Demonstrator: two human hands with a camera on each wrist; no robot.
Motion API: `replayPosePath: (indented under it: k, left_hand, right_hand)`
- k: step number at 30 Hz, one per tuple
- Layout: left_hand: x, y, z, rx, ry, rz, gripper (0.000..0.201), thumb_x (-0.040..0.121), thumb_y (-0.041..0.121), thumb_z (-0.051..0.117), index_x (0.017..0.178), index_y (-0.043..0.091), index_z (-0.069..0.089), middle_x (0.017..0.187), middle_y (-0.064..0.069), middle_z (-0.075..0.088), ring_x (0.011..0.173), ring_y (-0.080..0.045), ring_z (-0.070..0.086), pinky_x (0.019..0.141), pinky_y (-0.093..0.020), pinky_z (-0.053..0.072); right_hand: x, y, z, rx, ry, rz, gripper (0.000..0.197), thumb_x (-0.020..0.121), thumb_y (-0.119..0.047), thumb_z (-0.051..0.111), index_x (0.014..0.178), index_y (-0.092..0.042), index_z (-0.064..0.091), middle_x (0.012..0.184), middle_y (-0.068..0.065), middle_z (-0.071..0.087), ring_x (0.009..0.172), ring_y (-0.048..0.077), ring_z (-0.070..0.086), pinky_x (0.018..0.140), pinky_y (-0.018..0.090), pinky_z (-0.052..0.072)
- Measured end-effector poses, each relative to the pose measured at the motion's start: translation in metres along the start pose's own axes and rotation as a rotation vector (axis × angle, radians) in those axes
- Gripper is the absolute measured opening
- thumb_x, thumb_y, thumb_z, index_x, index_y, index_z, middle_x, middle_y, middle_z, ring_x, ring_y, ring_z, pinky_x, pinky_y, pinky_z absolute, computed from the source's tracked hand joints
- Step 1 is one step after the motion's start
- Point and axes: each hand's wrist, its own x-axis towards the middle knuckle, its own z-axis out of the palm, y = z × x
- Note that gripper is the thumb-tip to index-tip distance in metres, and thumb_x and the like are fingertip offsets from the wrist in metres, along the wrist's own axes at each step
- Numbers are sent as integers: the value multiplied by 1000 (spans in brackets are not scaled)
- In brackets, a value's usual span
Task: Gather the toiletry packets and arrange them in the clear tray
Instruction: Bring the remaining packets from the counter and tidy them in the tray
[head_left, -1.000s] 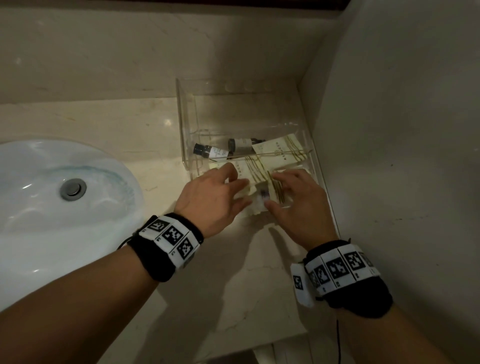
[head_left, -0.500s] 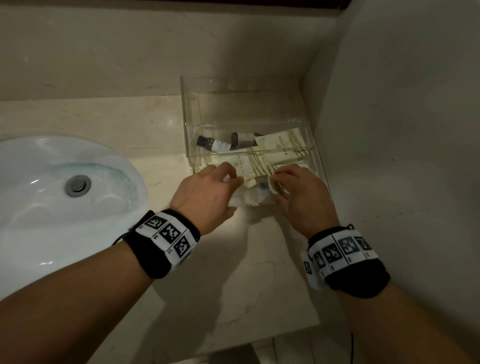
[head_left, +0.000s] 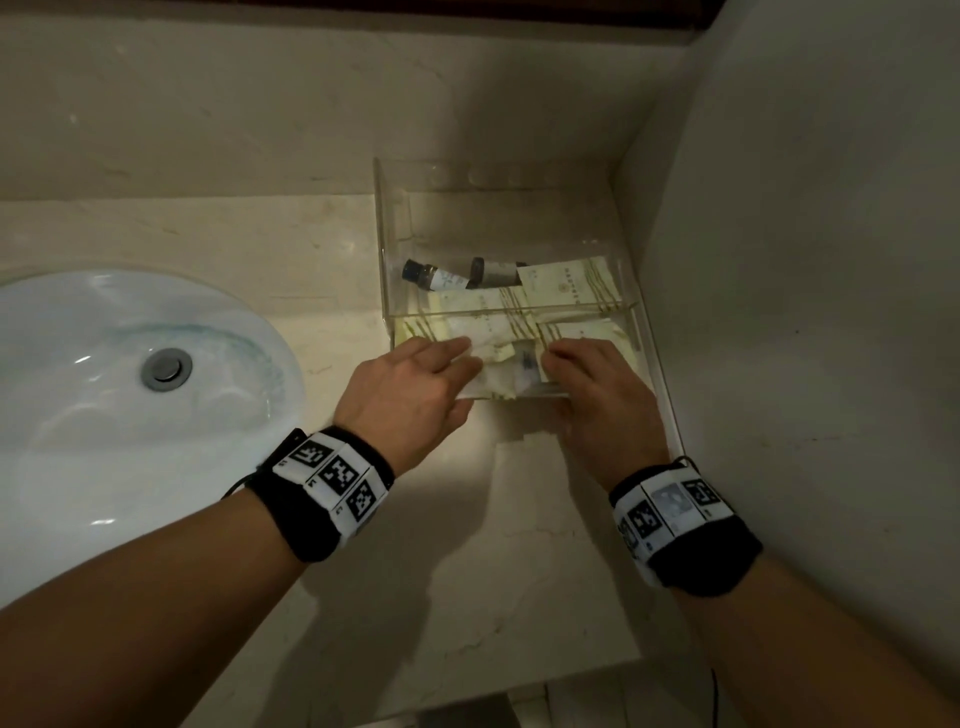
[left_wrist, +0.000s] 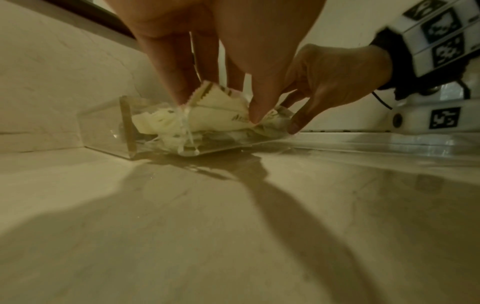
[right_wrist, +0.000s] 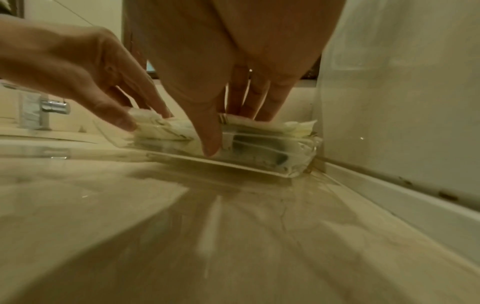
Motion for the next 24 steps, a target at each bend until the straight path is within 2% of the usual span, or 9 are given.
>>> replayPosePath:
  k: [4,9,11,15,17,20,24]
  left_hand:
    - [4,1,2,0,34,-8,36,77,32,81,109,17,75,121,-5,72,94,-29,71,59,-37,59]
    - [12,4,1,4,49,-62,27,79,34,79,100,18,75,115,-2,73,88,-28,73,55,-35,55]
    - [16,3,0,9,67,-67,21,83,34,75,94,17,75,106,-1,72,83,-27,69,53,-33,52]
    - [23,-2,2,72,106,-29,22,89,36,69,90,15,75,88,-4,63,80,-26,55,60,-36,47]
    - [25,-2,2,73,110,-44,23,90,35,67,88,13,75,81,-5,61,71,-27,55,54,-33,43]
    - [27,-3,2,37,93,-85,27,93,35,61,89,12,74,81,-6,61,59,-30,59,45,-31,43]
    - [35,-7,1,9,115,-107,24,91,32,66,84,9,69,78,-7,62,46,-30,56,43,-35,49]
  right_hand:
    - [3,5,3,-13,42,-28,38,67,11,75,103,0,73,109,14,70,101,32,64,77,38,57]
    - [14,11,6,-36,96,-19,33,63,11,79,94,-1,74,100,13,71,92,31,66,69,33,56]
    - [19,15,6,-34,109,-33,29,64,10,78,91,-1,74,97,12,72,88,31,67,67,32,55]
    - [28,20,4,-74,100,-62,21,69,4,75,89,-3,74,95,9,72,89,32,66,67,30,52]
    - [32,21,3,-100,102,-62,18,71,1,76,88,-5,75,95,7,73,87,32,65,62,27,50]
    - [38,21,3,-116,99,-59,18,68,5,77,82,-6,74,89,7,71,79,31,64,56,22,40]
    - [47,25,6,-109,81,-17,14,69,4,77,72,-7,68,79,8,65,65,28,58,44,27,43]
